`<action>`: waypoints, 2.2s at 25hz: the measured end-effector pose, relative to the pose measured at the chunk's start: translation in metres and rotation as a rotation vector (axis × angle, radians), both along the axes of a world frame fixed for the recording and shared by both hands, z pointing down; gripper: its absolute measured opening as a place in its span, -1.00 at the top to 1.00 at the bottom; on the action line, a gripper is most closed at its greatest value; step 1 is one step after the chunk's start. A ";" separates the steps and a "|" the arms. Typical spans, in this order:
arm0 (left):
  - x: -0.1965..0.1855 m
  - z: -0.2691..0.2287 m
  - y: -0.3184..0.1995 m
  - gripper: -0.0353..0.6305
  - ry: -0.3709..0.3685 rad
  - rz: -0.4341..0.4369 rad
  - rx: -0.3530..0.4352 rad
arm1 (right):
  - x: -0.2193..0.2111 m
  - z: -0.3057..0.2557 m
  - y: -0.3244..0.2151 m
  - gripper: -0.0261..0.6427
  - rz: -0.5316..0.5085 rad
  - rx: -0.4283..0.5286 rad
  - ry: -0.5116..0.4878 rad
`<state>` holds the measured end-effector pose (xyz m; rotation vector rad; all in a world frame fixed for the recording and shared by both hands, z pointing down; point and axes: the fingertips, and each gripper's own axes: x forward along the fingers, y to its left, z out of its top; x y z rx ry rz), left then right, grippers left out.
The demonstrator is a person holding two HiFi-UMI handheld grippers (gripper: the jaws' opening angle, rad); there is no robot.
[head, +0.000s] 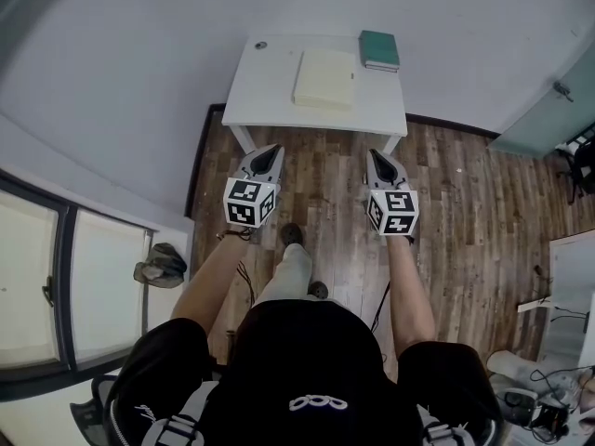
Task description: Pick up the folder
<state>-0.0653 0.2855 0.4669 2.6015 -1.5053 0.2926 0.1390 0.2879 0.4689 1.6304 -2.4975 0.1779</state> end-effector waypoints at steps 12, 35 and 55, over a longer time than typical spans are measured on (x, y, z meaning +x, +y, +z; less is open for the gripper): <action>-0.002 0.012 -0.106 0.83 0.008 0.025 -0.018 | 0.001 0.010 -0.097 0.85 0.022 -0.022 0.024; -0.007 0.017 -0.294 0.83 0.028 0.113 -0.040 | -0.010 0.016 -0.266 0.85 0.093 -0.062 0.054; -0.024 0.035 -0.354 0.83 0.029 0.171 -0.070 | -0.031 0.033 -0.315 0.85 0.129 -0.080 0.009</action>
